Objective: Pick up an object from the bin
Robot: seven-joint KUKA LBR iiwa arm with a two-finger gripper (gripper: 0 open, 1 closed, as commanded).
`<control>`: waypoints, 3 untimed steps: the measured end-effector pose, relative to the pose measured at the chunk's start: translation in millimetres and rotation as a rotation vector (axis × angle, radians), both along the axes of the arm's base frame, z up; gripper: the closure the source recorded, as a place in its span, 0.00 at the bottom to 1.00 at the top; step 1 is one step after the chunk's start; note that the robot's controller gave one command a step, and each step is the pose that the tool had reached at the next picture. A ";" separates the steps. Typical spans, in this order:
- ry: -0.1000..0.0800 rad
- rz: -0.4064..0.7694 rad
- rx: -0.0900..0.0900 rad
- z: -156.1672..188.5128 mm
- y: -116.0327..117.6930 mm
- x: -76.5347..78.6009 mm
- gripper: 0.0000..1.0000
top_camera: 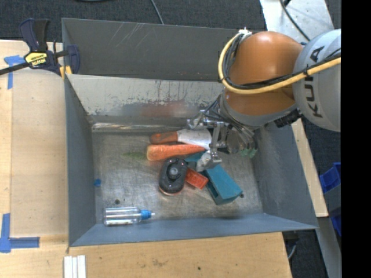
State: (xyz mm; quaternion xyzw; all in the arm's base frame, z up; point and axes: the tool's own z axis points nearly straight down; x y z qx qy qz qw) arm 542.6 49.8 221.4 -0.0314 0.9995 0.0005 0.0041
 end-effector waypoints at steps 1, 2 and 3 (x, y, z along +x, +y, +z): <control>0.005 0.114 -0.002 -42.4 -26.2 9.1 0.00; 0.003 0.065 -0.001 -78.6 -0.4 15.7 0.00; 0.003 0.224 -0.008 -117.0 7.8 30.6 0.00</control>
Offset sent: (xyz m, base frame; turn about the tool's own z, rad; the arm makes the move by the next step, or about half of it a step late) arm 0.0230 0.0304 -0.1291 -0.1904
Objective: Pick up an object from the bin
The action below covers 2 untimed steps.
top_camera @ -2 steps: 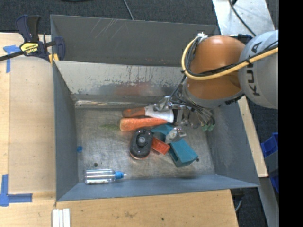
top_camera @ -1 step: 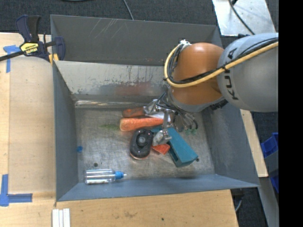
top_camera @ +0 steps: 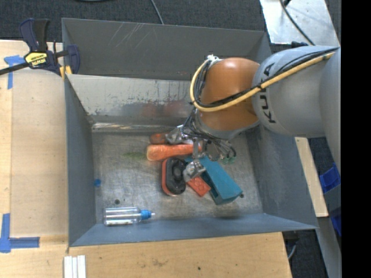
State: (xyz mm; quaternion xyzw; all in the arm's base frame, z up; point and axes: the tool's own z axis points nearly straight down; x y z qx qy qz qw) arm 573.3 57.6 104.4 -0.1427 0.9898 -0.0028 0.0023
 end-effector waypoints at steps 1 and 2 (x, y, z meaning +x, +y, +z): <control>-0.004 -0.108 0.013 -22.0 10.1 31.5 1.00; -0.004 -0.108 0.013 -22.0 10.1 31.4 1.00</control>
Offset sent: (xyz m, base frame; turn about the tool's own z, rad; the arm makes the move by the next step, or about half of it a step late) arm 0.0000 0.0000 0.0000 0.0000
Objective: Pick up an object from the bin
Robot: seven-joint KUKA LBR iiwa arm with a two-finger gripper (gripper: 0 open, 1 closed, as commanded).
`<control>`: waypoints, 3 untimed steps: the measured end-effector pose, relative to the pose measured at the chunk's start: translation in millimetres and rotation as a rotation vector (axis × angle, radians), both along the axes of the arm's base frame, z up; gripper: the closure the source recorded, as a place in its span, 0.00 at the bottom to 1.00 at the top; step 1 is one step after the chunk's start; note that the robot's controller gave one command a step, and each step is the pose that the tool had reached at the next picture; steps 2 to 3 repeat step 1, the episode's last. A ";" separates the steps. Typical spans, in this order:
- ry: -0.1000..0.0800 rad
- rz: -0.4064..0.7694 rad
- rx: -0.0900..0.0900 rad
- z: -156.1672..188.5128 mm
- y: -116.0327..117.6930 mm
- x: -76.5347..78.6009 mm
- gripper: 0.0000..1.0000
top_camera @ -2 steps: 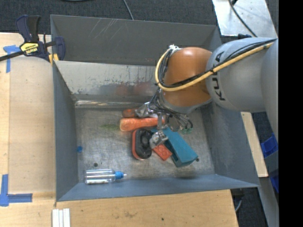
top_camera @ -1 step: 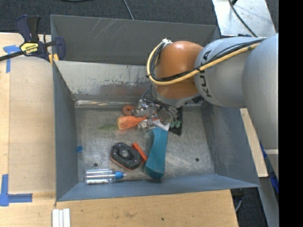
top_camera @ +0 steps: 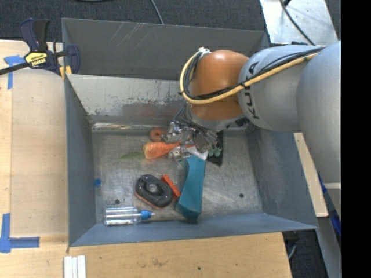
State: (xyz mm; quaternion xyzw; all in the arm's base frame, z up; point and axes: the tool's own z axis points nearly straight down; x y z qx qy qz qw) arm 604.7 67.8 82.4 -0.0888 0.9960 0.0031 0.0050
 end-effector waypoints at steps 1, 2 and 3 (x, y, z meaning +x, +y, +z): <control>0.002 0.059 -0.007 140.5 23.0 2.2 1.00; 0.002 0.059 -0.007 140.5 23.0 2.2 1.00; 0.002 0.059 -0.007 140.5 23.0 2.2 1.00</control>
Offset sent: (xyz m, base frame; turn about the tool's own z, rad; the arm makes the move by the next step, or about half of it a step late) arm 0.0000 0.0000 0.0000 0.0000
